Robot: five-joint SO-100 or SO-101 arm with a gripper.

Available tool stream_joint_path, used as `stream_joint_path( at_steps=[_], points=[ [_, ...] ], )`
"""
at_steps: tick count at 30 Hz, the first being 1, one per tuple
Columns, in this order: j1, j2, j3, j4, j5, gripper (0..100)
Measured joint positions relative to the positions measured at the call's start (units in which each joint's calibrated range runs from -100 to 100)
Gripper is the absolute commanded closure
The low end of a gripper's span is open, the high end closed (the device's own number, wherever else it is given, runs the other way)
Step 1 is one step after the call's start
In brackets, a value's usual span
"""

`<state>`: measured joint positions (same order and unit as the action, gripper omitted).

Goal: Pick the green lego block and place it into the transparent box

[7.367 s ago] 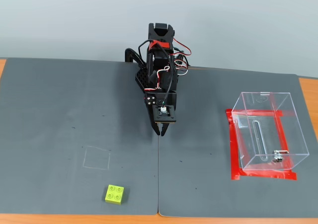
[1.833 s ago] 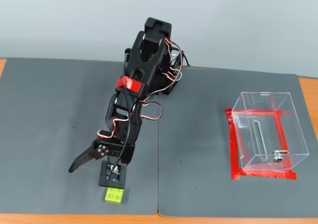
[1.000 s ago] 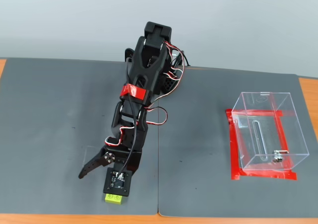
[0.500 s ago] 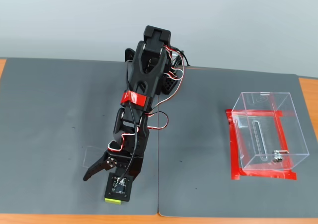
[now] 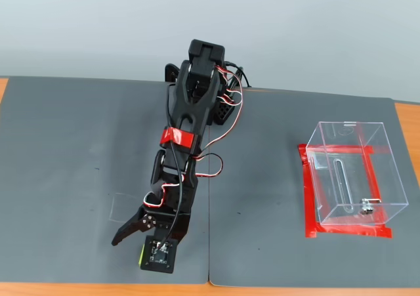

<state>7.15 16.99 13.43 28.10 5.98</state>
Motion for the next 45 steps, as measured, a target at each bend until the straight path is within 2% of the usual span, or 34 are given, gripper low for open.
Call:
stream_joint_path(
  at_steps=[15, 34, 40, 45],
  points=[
    [0.2, 7.0, -4.3, 0.0, 0.0, 57],
    [0.2, 7.6, -5.7, 2.2, -1.4, 57],
    [0.2, 7.6, -5.7, 2.2, -1.4, 72],
    [0.2, 7.6, -5.7, 2.2, -1.4, 76]
  ],
)
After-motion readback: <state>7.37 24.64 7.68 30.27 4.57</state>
